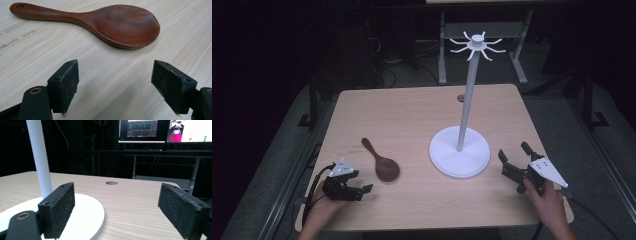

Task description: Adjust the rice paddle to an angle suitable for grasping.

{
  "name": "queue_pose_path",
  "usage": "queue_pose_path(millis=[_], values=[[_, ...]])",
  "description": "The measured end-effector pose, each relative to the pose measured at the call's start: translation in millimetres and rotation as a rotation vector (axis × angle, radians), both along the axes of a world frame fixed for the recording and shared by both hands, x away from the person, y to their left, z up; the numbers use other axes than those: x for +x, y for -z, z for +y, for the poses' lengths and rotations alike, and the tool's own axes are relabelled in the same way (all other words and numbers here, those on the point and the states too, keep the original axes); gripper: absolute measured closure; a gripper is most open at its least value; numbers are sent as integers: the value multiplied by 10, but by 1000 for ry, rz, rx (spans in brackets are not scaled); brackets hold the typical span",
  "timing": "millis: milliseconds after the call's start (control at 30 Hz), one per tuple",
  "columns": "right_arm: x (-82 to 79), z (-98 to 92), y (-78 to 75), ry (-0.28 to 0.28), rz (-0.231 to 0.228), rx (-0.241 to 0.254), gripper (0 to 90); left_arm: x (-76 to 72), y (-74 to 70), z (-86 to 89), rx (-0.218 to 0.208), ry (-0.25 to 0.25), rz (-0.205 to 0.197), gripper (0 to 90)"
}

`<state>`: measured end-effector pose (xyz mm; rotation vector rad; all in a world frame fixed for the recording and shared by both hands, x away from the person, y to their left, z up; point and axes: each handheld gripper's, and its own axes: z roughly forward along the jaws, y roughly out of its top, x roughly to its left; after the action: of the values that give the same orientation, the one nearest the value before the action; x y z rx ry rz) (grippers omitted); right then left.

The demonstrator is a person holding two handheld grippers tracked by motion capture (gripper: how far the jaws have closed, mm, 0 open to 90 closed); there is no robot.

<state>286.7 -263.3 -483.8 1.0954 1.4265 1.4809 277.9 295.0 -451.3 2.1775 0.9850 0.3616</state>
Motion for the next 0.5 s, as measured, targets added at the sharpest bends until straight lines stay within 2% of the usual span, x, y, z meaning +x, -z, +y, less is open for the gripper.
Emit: queue_pose_path(millis=[133,367,500], values=[[2,-2,0,0,-2,-1,135,17,-9,7,-1,-12,-7,221],[1,-2,0,-1,-3,-1,135,114,-70,36,-26,-73,-29,230],[2,-4,1,-5,-5,-2,135,205,-105,61,-14,-98,-39,230]])
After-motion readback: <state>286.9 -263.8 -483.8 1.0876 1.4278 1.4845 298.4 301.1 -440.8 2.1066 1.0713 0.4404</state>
